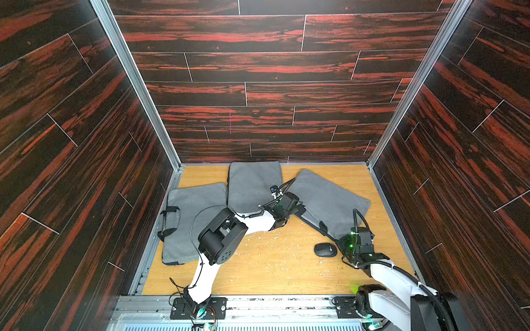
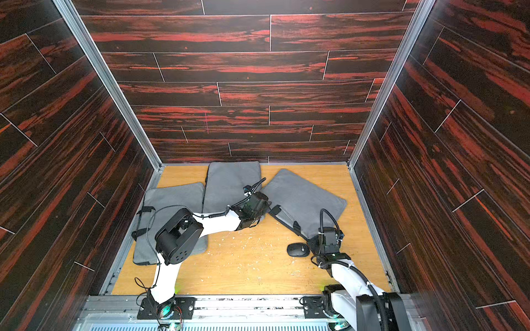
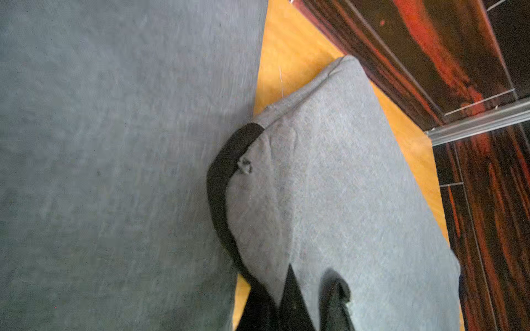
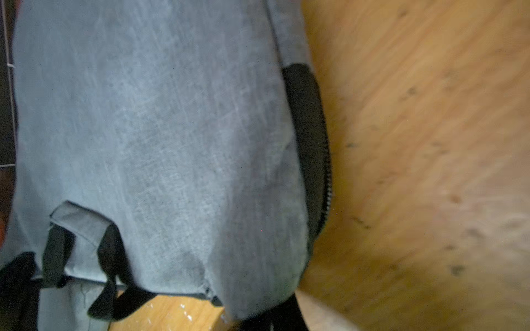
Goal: Put the mouse into the laptop bag
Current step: Unzip the zipper on the zippered laptop bag.
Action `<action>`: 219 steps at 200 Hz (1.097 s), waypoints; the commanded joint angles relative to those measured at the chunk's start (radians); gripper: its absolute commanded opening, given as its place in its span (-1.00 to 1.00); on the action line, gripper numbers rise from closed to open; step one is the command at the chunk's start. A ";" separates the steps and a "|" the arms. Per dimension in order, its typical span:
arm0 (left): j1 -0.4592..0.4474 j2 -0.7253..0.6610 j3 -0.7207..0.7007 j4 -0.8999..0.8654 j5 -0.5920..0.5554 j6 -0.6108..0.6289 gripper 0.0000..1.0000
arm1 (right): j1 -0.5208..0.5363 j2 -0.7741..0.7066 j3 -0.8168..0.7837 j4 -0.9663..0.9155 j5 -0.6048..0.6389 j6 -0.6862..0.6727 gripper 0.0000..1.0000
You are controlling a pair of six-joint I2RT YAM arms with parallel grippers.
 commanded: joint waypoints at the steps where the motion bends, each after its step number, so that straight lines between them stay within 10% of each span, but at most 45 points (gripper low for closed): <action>1: -0.043 -0.017 0.039 0.040 0.015 -0.003 -1.00 | 0.023 0.003 0.054 -0.002 -0.007 0.021 -1.00; 28: -0.044 -0.071 -0.022 0.066 -0.026 -0.011 -1.00 | -0.032 -0.017 0.127 -0.145 0.176 0.023 -1.00; 66: -0.047 -0.167 -0.140 0.152 -0.037 -0.021 -0.99 | -0.283 0.112 0.231 -0.166 0.106 0.006 -1.00; 99: -0.065 -0.220 -0.219 0.185 -0.053 -0.051 0.37 | -0.376 0.195 0.282 -0.165 0.070 0.019 -1.00; 125: -0.066 -0.235 -0.230 0.141 -0.087 -0.053 0.98 | -0.395 0.218 0.303 -0.235 0.112 0.045 -1.00; 219: -0.037 -0.035 -0.097 0.143 0.048 -0.066 0.73 | -0.462 0.217 0.302 -0.299 0.088 0.040 -1.00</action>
